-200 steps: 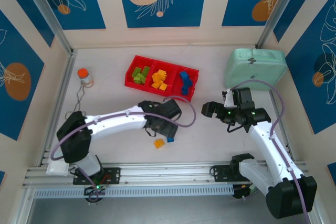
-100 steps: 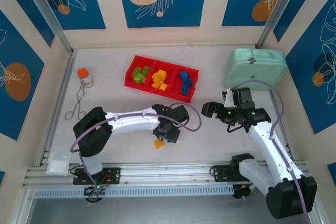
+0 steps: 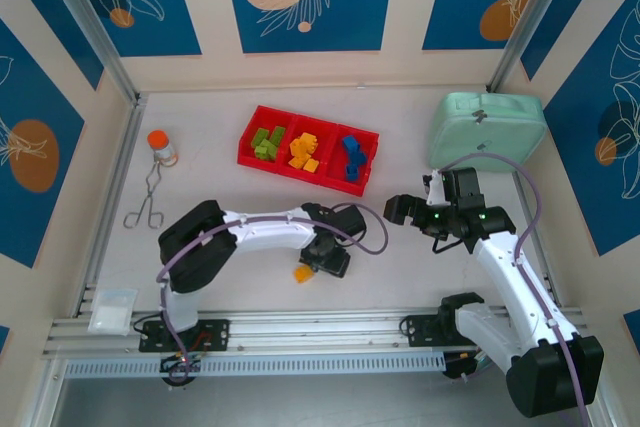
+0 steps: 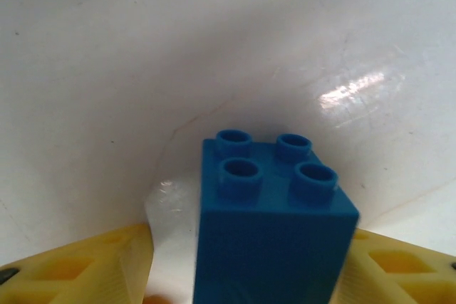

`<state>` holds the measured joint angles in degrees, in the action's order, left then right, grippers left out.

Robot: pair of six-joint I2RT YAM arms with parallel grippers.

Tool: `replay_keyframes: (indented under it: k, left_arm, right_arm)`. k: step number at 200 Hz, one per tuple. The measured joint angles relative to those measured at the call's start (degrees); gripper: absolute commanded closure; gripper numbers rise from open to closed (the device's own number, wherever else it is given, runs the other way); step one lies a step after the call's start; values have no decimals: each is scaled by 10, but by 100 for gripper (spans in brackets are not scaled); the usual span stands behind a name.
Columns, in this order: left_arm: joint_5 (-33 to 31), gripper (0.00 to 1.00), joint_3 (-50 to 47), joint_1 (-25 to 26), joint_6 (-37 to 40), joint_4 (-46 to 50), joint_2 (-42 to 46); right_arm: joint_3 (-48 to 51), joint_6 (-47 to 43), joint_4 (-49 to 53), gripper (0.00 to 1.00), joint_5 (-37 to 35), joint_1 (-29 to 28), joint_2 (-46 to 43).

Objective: Sort the legos into containers by color
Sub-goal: Pick up the lego from the middle-left of the table, then place the lego in the container.

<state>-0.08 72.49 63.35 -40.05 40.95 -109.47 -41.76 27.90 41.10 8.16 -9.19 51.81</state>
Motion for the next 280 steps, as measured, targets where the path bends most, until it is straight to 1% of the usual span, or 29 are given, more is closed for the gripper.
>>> replay_keyframes:
  k: [34, 73, 90, 110, 137, 157, 176, 204, 218, 237, 262, 280]
  left_arm:
    - [-1, 41, 2, 0, 0, 1, -1]
    - [-5, 50, 21, -2, 14, 24, -15]
    - [-6, 57, 32, -4, 20, 38, -24]
    - [-6, 63, 34, -8, 26, 46, -25]
    - [-11, 74, 34, -10, 25, 48, -23]
    - [-32, 80, 31, -9, 28, 21, -15]
    - [-64, 81, 27, -9, 30, -1, 10]
    - [-103, 78, 46, -20, 46, -7, 52]
    - [-114, 78, 82, -37, 62, -6, 51]
    - [-120, 79, 146, -76, 90, -3, 37]
    - [-120, 80, 246, -137, 125, 2, -14]
    - [-118, 81, 315, -169, 152, 5, -62]
  right_arm:
    - [0, 0, 0, 1, 0, 0, 0]
    - [2, 0, 0, 1, 0, 0, 1]
    - [2, 0, 0, 1, 0, 0, 1]
    - [2, 0, 0, 1, 0, 0, 1]
    - [2, 0, 0, 1, 0, 0, 1]
    - [2, 0, 0, 1, 0, 0, 1]
    - [2, 0, 0, 1, 0, 0, 1]
    - [2, 0, -2, 1, 0, 0, 2]
    - [2, 0, -3, 1, 0, 0, 2]
    - [2, 0, -3, 1, 0, 0, 1]
    - [2, 0, -3, 1, 0, 0, 0]
    - [2, 0, -3, 1, 0, 0, -2]
